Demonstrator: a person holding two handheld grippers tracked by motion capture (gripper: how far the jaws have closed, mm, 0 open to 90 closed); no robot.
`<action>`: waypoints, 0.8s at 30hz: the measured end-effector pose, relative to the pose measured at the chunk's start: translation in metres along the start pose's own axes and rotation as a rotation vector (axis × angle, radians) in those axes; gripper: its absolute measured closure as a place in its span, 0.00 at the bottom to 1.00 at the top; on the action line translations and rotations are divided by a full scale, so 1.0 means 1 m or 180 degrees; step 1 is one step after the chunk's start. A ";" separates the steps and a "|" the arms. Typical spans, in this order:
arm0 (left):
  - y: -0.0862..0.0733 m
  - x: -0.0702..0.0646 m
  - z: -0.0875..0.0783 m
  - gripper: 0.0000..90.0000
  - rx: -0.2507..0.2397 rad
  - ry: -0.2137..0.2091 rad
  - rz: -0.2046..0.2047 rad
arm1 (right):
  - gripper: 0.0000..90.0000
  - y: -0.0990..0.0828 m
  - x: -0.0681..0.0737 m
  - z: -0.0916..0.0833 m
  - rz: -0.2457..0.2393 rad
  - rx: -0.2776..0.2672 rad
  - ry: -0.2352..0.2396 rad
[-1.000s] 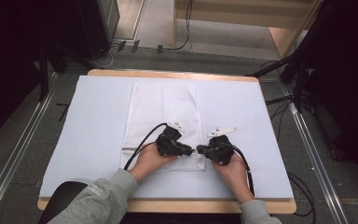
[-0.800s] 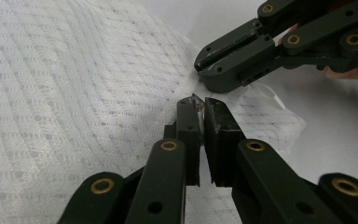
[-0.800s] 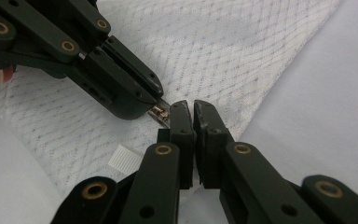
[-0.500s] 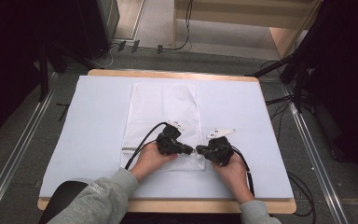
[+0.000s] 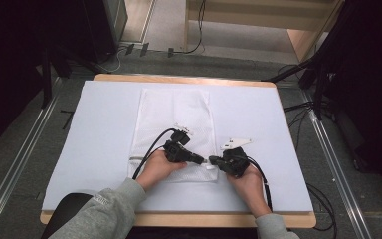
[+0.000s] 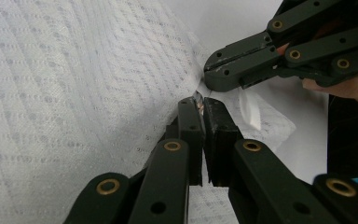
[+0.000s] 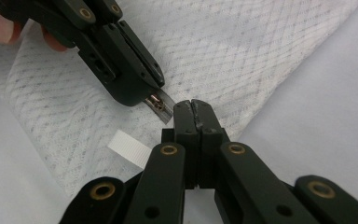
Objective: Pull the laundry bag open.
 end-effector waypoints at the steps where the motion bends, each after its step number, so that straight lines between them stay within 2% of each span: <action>1: 0.000 0.000 0.000 0.98 0.0018 0.0012 0.0017 | 1.00 0.000 0.000 0.000 0.0000 0.0000 0.0000; 3: 0.000 0.000 -0.001 0.98 0.0028 0.0007 -0.0001 | 1.00 0.000 0.000 0.000 0.0003 0.0004 0.0003; 5: 0.000 0.001 -0.003 0.98 0.0036 -0.0022 -0.0042 | 1.00 0.000 0.001 0.000 -0.0083 -0.0026 -0.0023; 9: 0.000 0.004 -0.009 0.98 0.0034 0.0019 -0.0088 | 1.00 -0.001 0.002 0.000 -0.0073 -0.0016 -0.0022; 11: 0.000 0.005 -0.011 0.98 0.0035 -0.0046 -0.0117 | 1.00 -0.001 0.002 0.000 -0.0053 -0.0002 -0.0009; 24: -0.007 0.004 -0.029 0.98 0.0088 -0.0025 -0.0116 | 1.00 -0.002 0.000 0.000 -0.0040 -0.0033 0.0043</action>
Point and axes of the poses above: each handheld gripper's, and its own axes: z roughly forward along the jaws, y roughly out of its top, x roughly to its left, the point moved 5 cm from there along z, roughly forward along the jaws, and after that the axes turned 13 degrees about -y, right-handed, at the moved point
